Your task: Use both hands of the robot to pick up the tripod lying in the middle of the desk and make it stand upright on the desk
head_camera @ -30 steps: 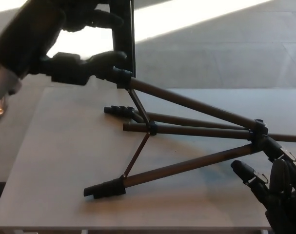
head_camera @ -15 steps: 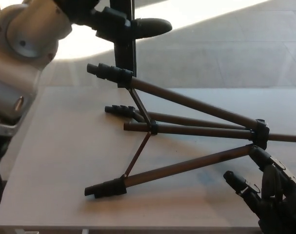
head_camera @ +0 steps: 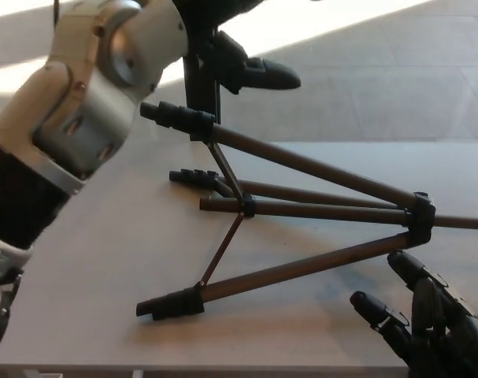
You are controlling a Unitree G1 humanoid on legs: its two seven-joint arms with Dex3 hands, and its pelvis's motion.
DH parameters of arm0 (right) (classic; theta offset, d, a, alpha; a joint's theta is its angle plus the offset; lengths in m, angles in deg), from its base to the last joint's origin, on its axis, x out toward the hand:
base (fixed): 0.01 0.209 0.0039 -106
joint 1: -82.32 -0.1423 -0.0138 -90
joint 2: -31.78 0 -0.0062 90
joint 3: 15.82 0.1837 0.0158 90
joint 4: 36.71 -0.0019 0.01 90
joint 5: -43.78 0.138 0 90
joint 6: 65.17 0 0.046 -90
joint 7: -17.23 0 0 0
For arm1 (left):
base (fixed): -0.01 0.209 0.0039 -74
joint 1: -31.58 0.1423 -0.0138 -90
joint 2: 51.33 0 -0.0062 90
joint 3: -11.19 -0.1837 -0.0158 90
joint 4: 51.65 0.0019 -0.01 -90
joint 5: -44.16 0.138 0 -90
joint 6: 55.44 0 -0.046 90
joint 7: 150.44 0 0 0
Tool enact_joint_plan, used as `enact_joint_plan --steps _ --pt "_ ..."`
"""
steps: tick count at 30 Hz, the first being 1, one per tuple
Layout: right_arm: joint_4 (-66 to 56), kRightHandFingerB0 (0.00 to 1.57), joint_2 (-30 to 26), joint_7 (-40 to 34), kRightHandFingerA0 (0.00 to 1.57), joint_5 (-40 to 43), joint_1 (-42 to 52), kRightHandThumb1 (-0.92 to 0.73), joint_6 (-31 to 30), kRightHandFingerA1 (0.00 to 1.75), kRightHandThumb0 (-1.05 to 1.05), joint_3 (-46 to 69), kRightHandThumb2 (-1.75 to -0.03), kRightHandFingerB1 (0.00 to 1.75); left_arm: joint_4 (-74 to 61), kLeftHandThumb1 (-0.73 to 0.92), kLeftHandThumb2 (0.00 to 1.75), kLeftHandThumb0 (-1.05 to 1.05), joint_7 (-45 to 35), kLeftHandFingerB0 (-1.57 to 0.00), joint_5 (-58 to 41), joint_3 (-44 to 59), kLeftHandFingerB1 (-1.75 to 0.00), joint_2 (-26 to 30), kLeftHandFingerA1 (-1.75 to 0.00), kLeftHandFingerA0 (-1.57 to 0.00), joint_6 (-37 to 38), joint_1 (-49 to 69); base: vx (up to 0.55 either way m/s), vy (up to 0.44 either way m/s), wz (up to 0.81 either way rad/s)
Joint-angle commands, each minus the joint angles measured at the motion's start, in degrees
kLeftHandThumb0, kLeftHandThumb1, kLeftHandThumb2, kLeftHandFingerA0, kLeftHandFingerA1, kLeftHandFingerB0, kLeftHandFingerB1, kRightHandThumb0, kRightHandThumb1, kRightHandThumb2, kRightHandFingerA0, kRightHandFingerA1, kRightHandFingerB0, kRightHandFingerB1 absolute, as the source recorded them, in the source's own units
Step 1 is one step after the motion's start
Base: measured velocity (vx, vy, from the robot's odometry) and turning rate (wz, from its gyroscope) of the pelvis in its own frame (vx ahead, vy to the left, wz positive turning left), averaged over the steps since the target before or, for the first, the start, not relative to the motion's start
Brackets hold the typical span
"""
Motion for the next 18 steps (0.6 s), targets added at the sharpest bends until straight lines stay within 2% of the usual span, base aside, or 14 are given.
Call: enact_joint_plan --steps 1,2,3,6,7,8,9,10,11,18 --pt "-0.5 0.48 2.0 -4.4 0.51 0.8 3.3 -0.73 -3.8 0.74 -0.8 -1.0 -0.63 0.42 12.2 0.6 0.59 -0.81 6.0 -0.36 25.6 -17.8 -0.41 -5.5 -0.56 -0.2 6.1 -3.8 0.0 0.0 0.0" --pt "-0.3 0.48 2.3 -4.7 0.49 1.3 3.1 -0.73 -3.9 0.74 -0.79 -0.6 -0.62 0.43 13.7 0.46 0.89 -0.82 6.9 -0.31 26.4 -18.6 -0.5 -5.7 -0.58 -0.2 6.3 -4.6 0.0 0.0 0.0" --pt "-0.1 0.48 2.4 -4.7 0.49 1.7 2.9 -0.73 -4.0 0.72 -0.79 -0.3 -0.62 0.43 15.0 0.6 0.59 -0.84 7.7 -0.36 27.1 -19.3 -0.42 -5.8 -0.57 -0.2 6.3 -5.4 0.0 0.0 0.0" --pt "0.3 0.5 2.8 -5.5 0.51 2.1 2.5 -0.71 -4.2 0.68 -0.79 0.3 -0.62 0.43 18.6 0.63 0.6 -0.86 8.9 -0.36 28.6 -21.6 -0.42 -6.7 -0.57 -0.22 6.2 -7.3 0.0 0.0 0.0" --pt "0.1 0.45 2.8 -5.7 0.49 2.0 2.6 -0.57 -4.3 0.7 -0.77 0.2 -0.98 0.54 19.2 0.62 0.6 -0.86 8.8 -0.36 28.5 -22.0 -0.43 -7.1 -0.58 -0.22 6.0 -7.5 0.0 0.0 0.0" --pt "-0.1 0.48 2.6 -5.6 0.52 1.8 2.7 -0.74 -4.3 0.68 -0.78 -0.1 -0.62 0.42 20.3 0.48 0.91 -0.85 8.7 -0.32 28.3 -22.4 -0.51 -7.9 -0.58 -0.2 5.4 -7.4 0.0 0.0 0.0" --pt "-0.2 0.48 2.5 -5.5 0.52 1.8 2.7 -0.74 -4.3 0.68 -0.78 -0.1 -0.62 0.42 20.8 0.48 0.91 -0.85 8.9 -0.32 28.1 -22.7 -0.51 -8.3 -0.58 -0.2 5.2 -7.4 0.0 0.0 0.0" --pt "-0.2 0.46 2.3 -5.1 0.5 1.7 2.8 -0.74 -4.3 0.68 -0.78 -0.4 -0.62 0.43 21.3 0.62 0.6 -0.86 9.2 -0.37 28.3 -23.1 -0.43 -8.5 -0.57 -0.22 5.1 -7.3 0.0 0.0 0.0" --pt "-0.2 0.46 2.2 -5.0 0.5 1.6 2.8 -0.74 -4.2 0.68 -0.78 -0.5 -0.62 0.43 22.0 0.47 0.91 -0.83 9.6 -0.32 28.4 -23.5 -0.52 -8.7 -0.59 -0.2 5.2 -7.2 0.0 0.0 0.0" --pt "-0.4 0.46 2.6 -4.9 0.48 1.7 3.8 -0.73 -4.3 0.66 -0.77 -1.3 -0.62 0.42 27.8 0.49 0.91 -0.84 12.5 -0.29 30.5 -27.7 -0.51 -10.6 -0.6 -0.21 5.2 -7.7 0.0 0.0 0.0"
